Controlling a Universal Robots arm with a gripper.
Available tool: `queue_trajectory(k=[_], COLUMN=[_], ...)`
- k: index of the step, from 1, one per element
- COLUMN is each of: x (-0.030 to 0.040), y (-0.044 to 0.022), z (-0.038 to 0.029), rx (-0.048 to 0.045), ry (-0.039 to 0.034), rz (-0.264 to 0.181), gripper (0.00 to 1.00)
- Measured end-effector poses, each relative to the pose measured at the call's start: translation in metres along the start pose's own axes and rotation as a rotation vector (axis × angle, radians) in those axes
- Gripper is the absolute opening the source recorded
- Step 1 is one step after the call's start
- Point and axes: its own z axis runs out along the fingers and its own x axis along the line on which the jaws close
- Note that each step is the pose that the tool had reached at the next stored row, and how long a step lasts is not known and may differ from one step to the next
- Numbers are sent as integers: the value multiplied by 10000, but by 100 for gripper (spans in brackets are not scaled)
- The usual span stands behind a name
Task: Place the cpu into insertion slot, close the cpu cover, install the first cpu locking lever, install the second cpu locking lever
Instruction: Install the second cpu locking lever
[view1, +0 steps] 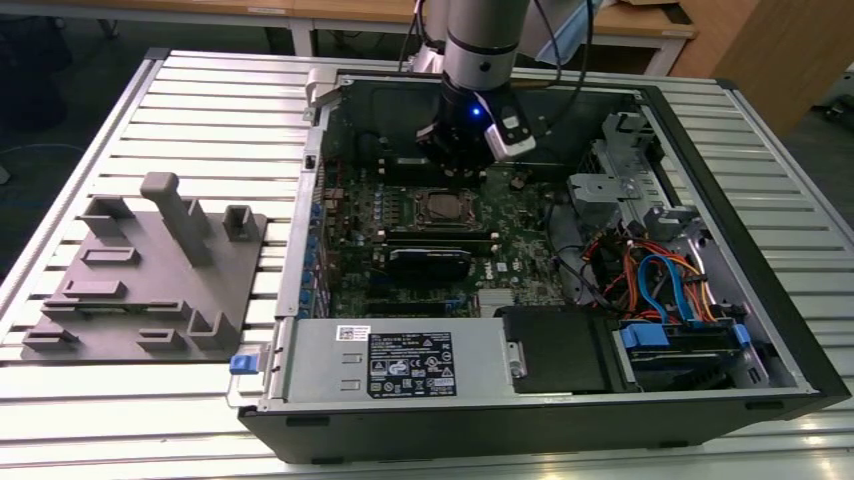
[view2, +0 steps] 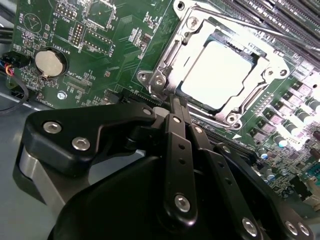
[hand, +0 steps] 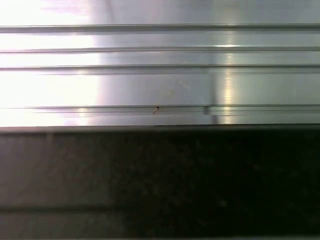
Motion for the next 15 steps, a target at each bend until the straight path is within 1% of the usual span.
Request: queue_trajectory(k=[5, 9, 11, 15], x=[-1, -1, -1, -2], y=[-42, -49, -49, -49], z=[0, -7, -26, -89], rx=[0, 2, 0, 0], ry=[0, 1, -1, -1], rz=[2, 3, 2, 2], gripper=[10, 10, 10, 10])
